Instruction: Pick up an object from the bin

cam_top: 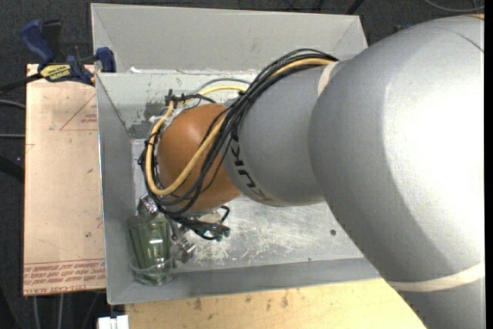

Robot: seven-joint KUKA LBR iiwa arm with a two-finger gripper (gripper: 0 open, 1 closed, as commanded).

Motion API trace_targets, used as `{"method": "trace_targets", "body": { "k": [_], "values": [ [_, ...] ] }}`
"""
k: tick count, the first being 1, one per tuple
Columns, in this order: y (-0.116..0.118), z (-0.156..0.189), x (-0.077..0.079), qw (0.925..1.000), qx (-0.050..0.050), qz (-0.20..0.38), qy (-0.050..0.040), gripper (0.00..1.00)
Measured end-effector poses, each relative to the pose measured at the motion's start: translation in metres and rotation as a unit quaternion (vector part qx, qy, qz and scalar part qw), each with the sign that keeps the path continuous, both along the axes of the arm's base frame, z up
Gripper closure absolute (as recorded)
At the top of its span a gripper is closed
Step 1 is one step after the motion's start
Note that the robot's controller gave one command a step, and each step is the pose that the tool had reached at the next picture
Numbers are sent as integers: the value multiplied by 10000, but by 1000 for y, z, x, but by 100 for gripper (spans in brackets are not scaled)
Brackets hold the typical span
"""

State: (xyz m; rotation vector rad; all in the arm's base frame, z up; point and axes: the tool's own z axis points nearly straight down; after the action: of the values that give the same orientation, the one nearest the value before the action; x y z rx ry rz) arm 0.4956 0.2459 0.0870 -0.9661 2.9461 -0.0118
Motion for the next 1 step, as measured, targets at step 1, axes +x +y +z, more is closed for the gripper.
{"method": "trace_targets", "body": {
  "k": [1],
  "values": [
    [-1,1,1,10000,-5,-6,-10,100]
  ]
}}
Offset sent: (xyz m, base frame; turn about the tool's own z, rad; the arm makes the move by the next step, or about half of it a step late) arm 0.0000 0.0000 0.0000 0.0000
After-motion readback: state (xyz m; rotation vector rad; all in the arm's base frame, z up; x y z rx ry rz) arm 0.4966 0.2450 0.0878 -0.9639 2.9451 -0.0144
